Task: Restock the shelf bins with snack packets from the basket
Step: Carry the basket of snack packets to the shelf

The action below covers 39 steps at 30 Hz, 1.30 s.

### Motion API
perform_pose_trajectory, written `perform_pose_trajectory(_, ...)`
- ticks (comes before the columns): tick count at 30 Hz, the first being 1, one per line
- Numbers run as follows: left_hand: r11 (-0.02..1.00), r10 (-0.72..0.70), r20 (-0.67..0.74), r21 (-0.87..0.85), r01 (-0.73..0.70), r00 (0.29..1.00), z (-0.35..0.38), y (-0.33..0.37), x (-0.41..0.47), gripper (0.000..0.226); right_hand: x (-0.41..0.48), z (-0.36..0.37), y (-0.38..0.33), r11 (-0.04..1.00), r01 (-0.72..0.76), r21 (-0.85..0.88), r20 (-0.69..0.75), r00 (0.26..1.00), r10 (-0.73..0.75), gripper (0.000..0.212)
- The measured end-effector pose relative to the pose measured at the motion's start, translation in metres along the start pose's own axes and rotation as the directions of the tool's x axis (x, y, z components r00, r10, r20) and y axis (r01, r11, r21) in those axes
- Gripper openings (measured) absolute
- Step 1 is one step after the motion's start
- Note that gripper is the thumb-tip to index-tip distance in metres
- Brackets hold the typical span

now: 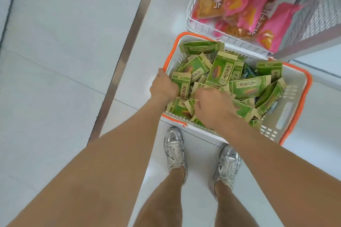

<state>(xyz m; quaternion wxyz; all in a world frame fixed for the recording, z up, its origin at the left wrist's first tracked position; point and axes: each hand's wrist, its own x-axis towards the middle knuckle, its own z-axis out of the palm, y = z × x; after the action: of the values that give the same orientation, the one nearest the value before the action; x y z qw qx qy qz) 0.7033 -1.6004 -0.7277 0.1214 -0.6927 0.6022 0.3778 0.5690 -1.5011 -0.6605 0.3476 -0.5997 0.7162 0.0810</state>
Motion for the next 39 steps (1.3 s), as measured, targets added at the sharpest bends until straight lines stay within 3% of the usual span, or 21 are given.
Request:
perform_pose_trajectory(3, 1.000, 0.020, -0.032, -0.003, -0.020, 0.999, 0.007, 0.001, -0.002, 0.061, 0.001, 0.003, 0.005, 0.999, 0.014, 0.043, 0.051, 0.999, -0.016, 0.005)
perform_pose_trajectory(6, 0.994, 0.088, -0.191, 0.075, -0.075, 0.978, -0.001, 0.009, -0.015, 0.059, -0.009, -0.005, 0.008, 0.995, 0.003, 0.104, 0.060, 0.998, -0.010, 0.020)
perform_pose_trajectory(9, 0.993, 0.121, -0.278, 0.028, -0.118, 0.953, -0.015, 0.035, -0.031, 0.034, -0.021, -0.015, 0.016, 0.960, -0.104, 0.259, 0.069, 0.994, 0.089, 0.023)
perform_pose_trajectory(11, 0.986, 0.165, -0.290, 0.028, -0.164, 0.943, -0.017, 0.061, -0.045, 0.014, -0.030, -0.019, 0.028, 0.875, -0.209, 0.437, 0.102, 0.978, 0.183, 0.020)
perform_pose_trajectory(13, 0.970, 0.233, -0.208, -0.026, -0.244, 0.950, -0.006, 0.089, -0.057, 0.015, -0.041, -0.020, 0.048, 0.726, -0.318, 0.610, 0.159, 0.946, 0.281, 0.020)
perform_pose_trajectory(15, 0.942, 0.286, -0.002, -0.181, -0.282, 0.958, 0.011, 0.113, -0.068, 0.021, -0.057, -0.018, 0.074, 0.589, -0.406, 0.699, 0.183, 0.897, 0.401, 0.020)
perform_pose_trajectory(17, 0.932, 0.273, 0.239, -0.307, -0.195, 0.932, 0.032, 0.134, -0.078, 0.016, -0.075, -0.014, 0.104, 0.494, -0.483, 0.723, 0.181, 0.822, 0.539, 0.021)
perform_pose_trajectory(19, 0.938, 0.250, 0.357, -0.320, -0.134, 0.900, 0.053, 0.150, -0.089, 0.011, -0.090, -0.005, 0.134, 0.427, -0.570, 0.702, 0.215, 0.741, 0.636, 0.024)
perform_pose_trajectory(22, 0.941, 0.210, 0.398, -0.332, -0.074, 0.893, 0.082, 0.160, -0.096, 0.008, -0.100, 0.023, 0.170, 0.332, -0.675, 0.658, 0.311, 0.646, 0.697, 0.033)
perform_pose_trajectory(26, 0.940, 0.171, 0.402, -0.339, -0.026, 0.899, 0.109, 0.158, -0.099, 0.011, -0.097, 0.054, 0.191, 0.204, -0.674, 0.710, 0.345, 0.586, 0.733, 0.083)
perform_pose_trajectory(31, 0.944, 0.160, 0.428, -0.329, -0.012, 0.889, 0.115, 0.156, -0.098, 0.020, -0.088, 0.071, 0.195, 0.051, -0.614, 0.788, 0.338, 0.500, 0.797, 0.086)
perform_pose_trajectory(36, 0.954, 0.132, 0.456, -0.298, 0.012, 0.880, 0.105, 0.162, -0.099, 0.032, -0.094, 0.064, 0.207, -0.077, -0.648, 0.758, 0.490, 0.487, 0.723, 0.078)
perform_pose_trajectory(39, 0.958, 0.103, 0.468, -0.284, 0.038, 0.878, 0.097, 0.165, -0.101, 0.029, -0.101, 0.058, 0.207, -0.127, -0.576, 0.807, 0.429, 0.427, 0.796, 0.067)
